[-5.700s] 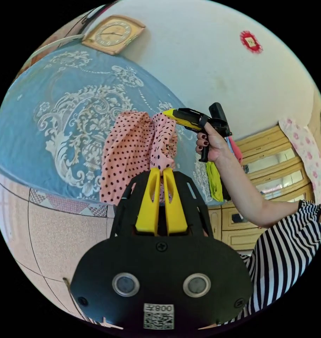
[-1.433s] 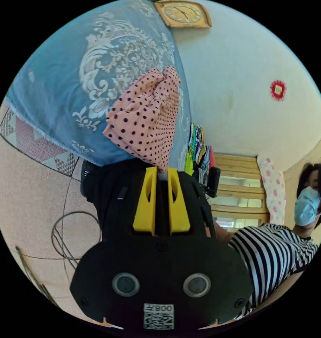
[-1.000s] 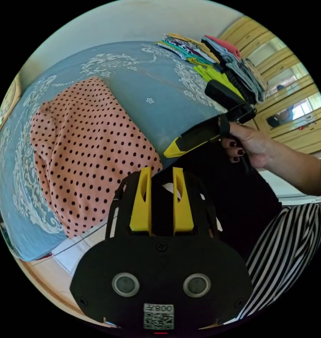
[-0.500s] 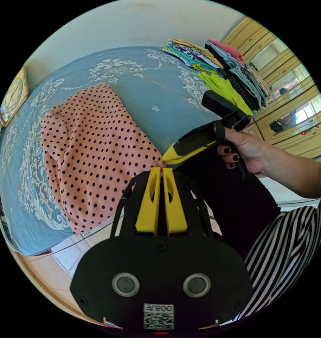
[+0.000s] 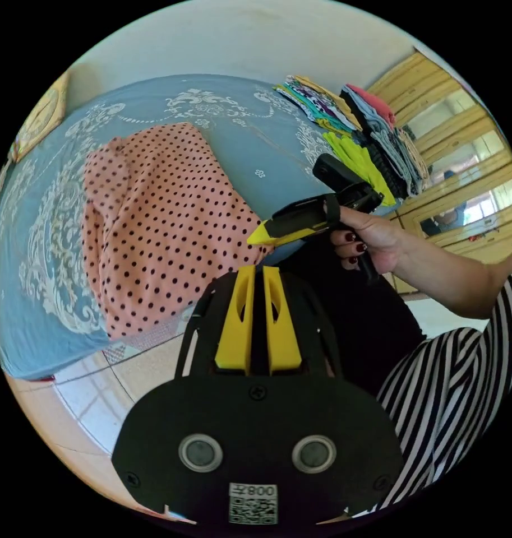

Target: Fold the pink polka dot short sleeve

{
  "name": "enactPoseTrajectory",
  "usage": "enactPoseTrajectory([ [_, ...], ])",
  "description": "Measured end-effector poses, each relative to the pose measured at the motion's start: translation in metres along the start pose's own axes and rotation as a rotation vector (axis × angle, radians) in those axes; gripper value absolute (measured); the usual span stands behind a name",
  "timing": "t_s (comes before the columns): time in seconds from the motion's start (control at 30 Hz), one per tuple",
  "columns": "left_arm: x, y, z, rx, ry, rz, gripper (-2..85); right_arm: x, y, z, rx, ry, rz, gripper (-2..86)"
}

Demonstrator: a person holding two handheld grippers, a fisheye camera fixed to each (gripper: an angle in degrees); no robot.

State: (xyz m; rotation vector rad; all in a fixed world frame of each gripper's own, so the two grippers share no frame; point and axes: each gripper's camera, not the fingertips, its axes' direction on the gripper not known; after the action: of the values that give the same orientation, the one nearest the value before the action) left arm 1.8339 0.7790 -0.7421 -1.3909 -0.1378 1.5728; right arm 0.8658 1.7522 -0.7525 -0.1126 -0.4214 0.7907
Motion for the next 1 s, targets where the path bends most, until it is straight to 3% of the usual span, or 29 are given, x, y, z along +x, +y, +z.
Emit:
enactPoseTrajectory([
  [0.1,-0.062,0.032,-0.022,0.062,0.196,-0.242,4.9,-0.028,0.009,0.006,0.012,-0.048,-0.029,2.1],
  [0.27,-0.176,0.106,-0.023,0.396,0.808,-0.705,10.9,-0.077,0.024,0.021,0.034,-0.126,-0.067,1.7],
  [0.47,-0.233,0.13,-0.004,0.645,1.09,-0.935,14.3,-0.136,0.047,0.048,0.043,-0.147,-0.1,1.6],
  [0.63,-0.259,0.14,0.009,0.799,1.188,-1.07,14.8,-0.173,0.073,0.074,0.057,-0.157,-0.094,1.6],
  [0.9,-0.276,0.14,0.016,0.839,1.214,-1.117,13.5,-0.239,0.125,0.128,0.063,-0.162,-0.091,1.6],
  [1.0,-0.282,0.141,0.022,0.852,1.196,-1.129,8.6,-0.264,0.147,0.148,0.059,-0.153,-0.093,1.6],
])
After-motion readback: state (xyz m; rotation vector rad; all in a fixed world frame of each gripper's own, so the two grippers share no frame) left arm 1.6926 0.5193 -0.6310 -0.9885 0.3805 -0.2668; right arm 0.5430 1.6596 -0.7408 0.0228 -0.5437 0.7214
